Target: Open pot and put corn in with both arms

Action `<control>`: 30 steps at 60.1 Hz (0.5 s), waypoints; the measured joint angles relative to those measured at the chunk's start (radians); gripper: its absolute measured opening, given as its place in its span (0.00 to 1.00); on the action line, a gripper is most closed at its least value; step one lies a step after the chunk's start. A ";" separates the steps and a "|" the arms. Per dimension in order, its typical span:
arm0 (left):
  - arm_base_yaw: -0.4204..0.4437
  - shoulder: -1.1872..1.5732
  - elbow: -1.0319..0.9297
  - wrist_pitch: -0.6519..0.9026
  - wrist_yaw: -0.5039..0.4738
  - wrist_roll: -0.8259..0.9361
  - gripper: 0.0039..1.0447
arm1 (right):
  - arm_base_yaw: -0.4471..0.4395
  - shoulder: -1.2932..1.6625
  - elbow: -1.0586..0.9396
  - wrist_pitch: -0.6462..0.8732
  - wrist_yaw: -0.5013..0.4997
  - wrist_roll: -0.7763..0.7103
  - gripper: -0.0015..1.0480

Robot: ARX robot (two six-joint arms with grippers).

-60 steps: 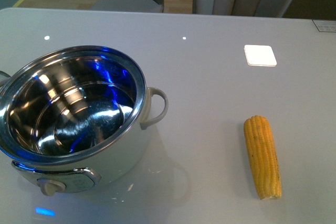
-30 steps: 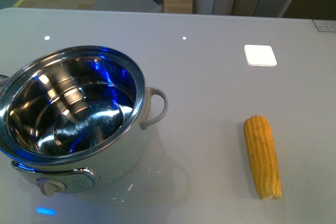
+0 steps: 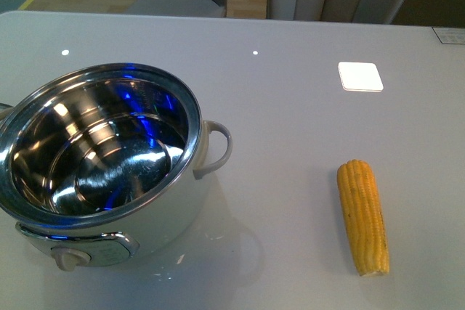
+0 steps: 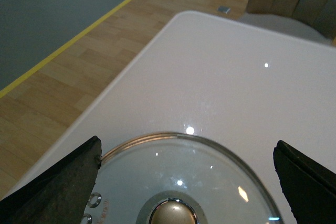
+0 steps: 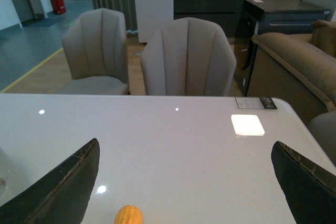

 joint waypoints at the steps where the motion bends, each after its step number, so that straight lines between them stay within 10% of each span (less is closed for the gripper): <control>1: 0.001 -0.033 -0.013 -0.009 -0.002 -0.014 0.94 | 0.000 0.000 0.000 0.000 0.000 0.000 0.92; 30: -0.089 -0.838 -0.382 -0.299 0.020 -0.172 0.91 | 0.000 0.000 0.000 0.000 0.000 0.000 0.92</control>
